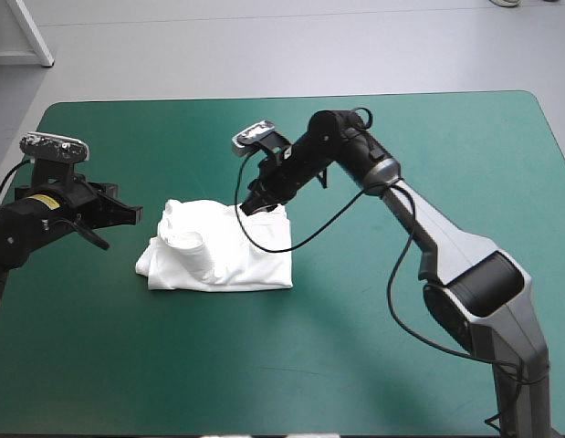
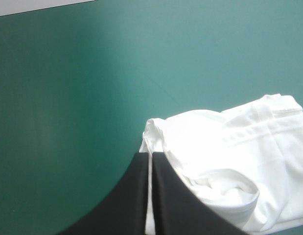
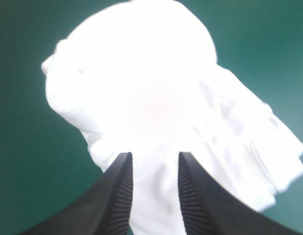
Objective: Fold the cloth
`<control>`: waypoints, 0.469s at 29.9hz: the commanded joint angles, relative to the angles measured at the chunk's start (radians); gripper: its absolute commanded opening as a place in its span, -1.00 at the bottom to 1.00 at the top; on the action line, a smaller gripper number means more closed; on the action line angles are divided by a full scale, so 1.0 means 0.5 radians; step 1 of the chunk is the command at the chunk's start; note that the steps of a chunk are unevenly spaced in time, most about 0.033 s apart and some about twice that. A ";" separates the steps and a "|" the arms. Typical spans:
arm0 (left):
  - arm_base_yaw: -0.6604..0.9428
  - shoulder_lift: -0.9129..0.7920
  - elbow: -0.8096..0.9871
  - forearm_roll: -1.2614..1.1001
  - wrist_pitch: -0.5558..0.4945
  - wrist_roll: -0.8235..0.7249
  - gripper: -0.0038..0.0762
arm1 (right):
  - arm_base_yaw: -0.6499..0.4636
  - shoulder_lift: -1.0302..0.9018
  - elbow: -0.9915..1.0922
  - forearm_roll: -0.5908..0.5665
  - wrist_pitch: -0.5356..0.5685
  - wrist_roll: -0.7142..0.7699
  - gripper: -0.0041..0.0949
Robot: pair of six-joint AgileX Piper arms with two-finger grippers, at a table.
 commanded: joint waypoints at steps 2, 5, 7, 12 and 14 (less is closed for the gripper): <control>-0.001 -0.027 -0.055 -0.032 -0.077 -0.018 -0.86 | -0.161 -0.351 0.422 0.271 -0.168 -0.126 -0.31; -0.001 -0.027 -0.055 -0.032 -0.073 -0.012 -0.86 | -0.281 -0.561 0.903 0.477 -0.509 -0.266 -0.32; -0.001 -0.027 -0.055 -0.032 -0.073 -0.012 -0.86 | -0.341 -0.664 1.174 0.700 -0.729 -0.425 -0.32; -0.001 -0.027 -0.055 -0.032 -0.081 -0.008 -0.86 | -0.395 -0.706 1.681 1.348 -1.093 -0.965 -0.24; -0.001 -0.027 -0.055 -0.032 -0.073 -0.008 -0.86 | -0.395 -0.633 1.714 1.426 -1.048 -1.073 0.00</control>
